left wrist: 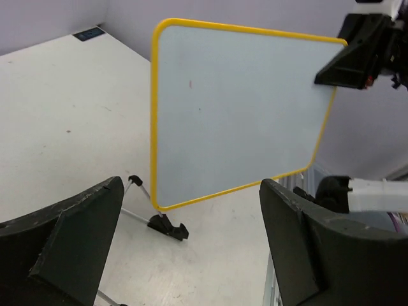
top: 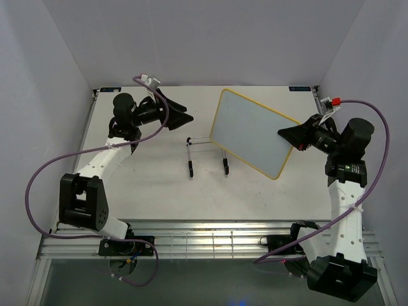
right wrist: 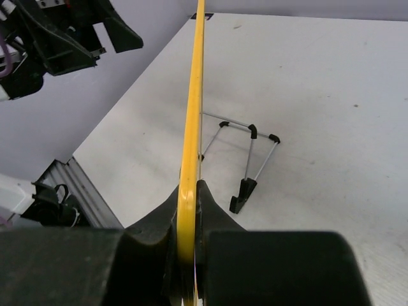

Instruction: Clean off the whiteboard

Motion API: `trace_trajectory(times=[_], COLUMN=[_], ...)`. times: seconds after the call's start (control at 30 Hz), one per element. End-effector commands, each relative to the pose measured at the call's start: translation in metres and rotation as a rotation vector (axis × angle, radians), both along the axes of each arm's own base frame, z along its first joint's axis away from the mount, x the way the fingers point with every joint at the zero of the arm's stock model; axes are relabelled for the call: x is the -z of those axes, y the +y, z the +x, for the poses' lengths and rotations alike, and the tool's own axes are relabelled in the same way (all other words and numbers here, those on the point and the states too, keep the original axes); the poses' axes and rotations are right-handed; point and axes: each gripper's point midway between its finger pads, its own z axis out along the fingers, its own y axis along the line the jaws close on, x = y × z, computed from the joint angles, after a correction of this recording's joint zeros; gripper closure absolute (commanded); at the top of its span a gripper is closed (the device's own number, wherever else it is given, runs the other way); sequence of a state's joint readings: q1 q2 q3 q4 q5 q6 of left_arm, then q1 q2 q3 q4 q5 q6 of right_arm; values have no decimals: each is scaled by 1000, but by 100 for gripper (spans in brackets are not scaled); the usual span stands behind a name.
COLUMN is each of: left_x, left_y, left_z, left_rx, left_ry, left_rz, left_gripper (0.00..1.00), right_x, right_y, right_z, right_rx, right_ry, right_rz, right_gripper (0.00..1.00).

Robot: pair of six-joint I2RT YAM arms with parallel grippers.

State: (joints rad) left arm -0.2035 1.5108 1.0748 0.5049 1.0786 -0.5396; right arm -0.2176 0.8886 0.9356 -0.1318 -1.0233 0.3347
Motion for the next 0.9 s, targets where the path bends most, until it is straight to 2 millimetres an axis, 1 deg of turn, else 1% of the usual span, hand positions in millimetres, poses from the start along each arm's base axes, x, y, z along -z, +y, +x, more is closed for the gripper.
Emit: trace_trajectory(times=[0.0,0.07,0.1,0.13,0.17,0.2,0.23,0.27,0.3,0.33,0.37,0.4,0.43,0.47,0.5,0.53,0.57,0.63,0.67,0.7,0.73,0.77,0.8,0.83,0.87], left_x=[-23,-23,-22,-22,-18,-17,-16,-7,-3,-3,7,10,24,27,34,57,57,73,103,97,105,113,124,129,140], left_y=[14,19,20,20,18,13,7,-18,-21,-32,-43,-67,-75,-92,-102,-117,-137,-161,-180,-195,-206,-221,-240,-252,-265], left_z=[21,28,29,29,31,29,29,16,26,30,27,14,20,12,11,13,8,7,5,10,11,9,19,21,18], left_rx=[-208,-274,-290,-301,-332,-343,-354,-329,-424,-461,-471,-435,-483,-459,-444,-435,-400,-364,-333,-317,-308,-314,-322,-331,-343], left_ry=[11,57,67,76,106,107,102,132,126,109,133,138,189,198,210,243,230,240,280,266,265,244,225,206,197], left_rz=[-39,-43,-43,-42,-35,-24,-10,31,63,97,129,139,146,145,146,179,183,213,255,241,254,274,293,308,345], left_gripper=[2,2,2,2,2,2,2,2,2,2,2,2,2,2,2,2,2,2,2,2,2,2,2,2,2], right_x=[-42,-48,-54,-58,-55,-62,-62,-63,-63,-67,-68,-64,-72,-74,-74,-71,-75,-70,-68,-70,-70,-72,-76,-79,-81], right_y=[-4,-10,-12,-18,-24,-29,-45,-53,-60,-76,-82,-88,-102,-108,-114,-124,-127,-132,-134,-134,-142,-145,-146,-157,-160], right_z=[-5,-3,-3,1,4,4,13,14,15,16,15,14,11,10,8,5,3,1,-1,-6,-10,-14,-22,-28,-33], right_rx=[54,93,112,168,212,256,376,434,478,586,626,665,751,788,823,879,894,918,927,942,990,1019,1043,1118,1141], right_ry=[-107,-115,-126,-135,-109,-128,-121,-122,-120,-131,-132,-110,-126,-127,-119,-94,-105,-74,-69,-77,-80,-89,-111,-119,-124], right_rz=[-9,-10,-14,-20,-23,-41,-55,-65,-71,-86,-96,-109,-126,-138,-150,-167,-187,-212,-217,-211,-209,-201,-186,-181,-174], right_gripper=[92,92,92,92,92,92,92,92,92,92,92,92,92,92,92,92,92,92,92,92,92,92,92,92,92])
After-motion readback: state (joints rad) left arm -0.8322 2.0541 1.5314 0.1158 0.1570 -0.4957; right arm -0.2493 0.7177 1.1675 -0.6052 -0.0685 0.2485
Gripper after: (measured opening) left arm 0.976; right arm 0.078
